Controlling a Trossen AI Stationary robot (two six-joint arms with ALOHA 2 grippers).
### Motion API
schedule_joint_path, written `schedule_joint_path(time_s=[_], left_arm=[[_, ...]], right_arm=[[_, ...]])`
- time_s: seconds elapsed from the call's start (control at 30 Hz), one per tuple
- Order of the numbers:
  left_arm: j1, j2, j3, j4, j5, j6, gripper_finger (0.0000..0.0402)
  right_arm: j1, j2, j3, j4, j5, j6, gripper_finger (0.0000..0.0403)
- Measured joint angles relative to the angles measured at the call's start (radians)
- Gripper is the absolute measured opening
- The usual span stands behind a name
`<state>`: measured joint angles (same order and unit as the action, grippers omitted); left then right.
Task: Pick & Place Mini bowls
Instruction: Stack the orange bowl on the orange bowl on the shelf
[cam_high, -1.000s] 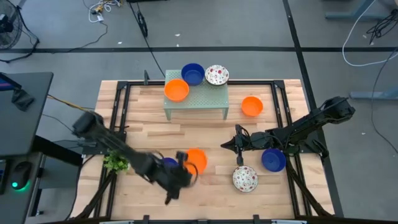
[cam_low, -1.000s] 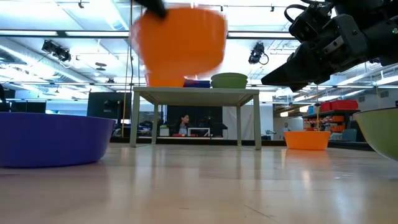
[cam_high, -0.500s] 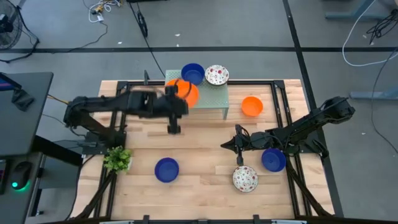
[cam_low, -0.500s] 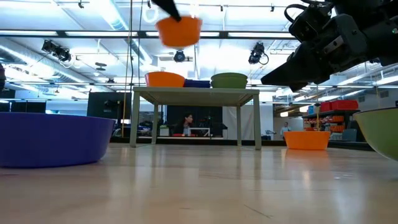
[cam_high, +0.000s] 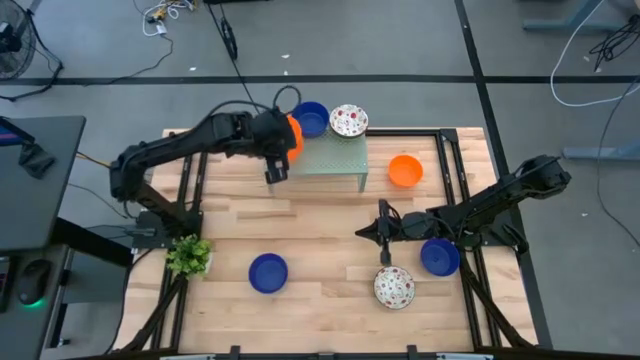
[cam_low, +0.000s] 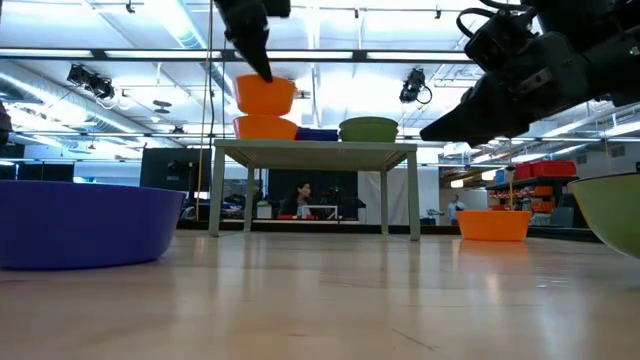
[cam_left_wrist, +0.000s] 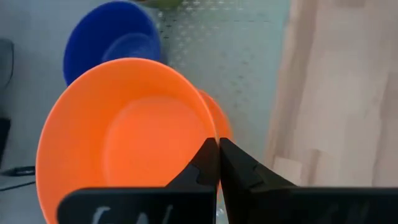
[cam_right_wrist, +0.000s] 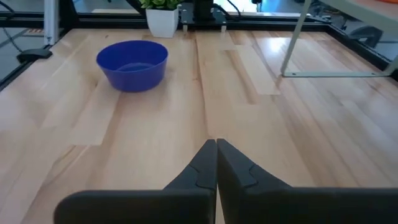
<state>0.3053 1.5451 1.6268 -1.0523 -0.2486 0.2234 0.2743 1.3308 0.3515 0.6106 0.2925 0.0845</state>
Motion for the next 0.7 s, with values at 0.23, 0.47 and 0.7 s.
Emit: schedule_joint_path(time_s=[0.23,0.47,0.7], left_arm=[[0.035,0.055,0.0,0.009,0.035,-0.004,0.0007],[0.035,0.079,0.0,0.011,0.038,-0.035,0.0007],[0.045,0.079,0.0,0.008,0.077,-0.077,0.0007]], right_arm=[[-0.002,0.0,0.0,-0.002,0.006,-0.002,0.0007],[-0.002,0.0,0.0,-0.006,0.006,-0.002,0.0007],[-0.002,0.0,0.0,-0.007,0.006,0.001,0.0007]])
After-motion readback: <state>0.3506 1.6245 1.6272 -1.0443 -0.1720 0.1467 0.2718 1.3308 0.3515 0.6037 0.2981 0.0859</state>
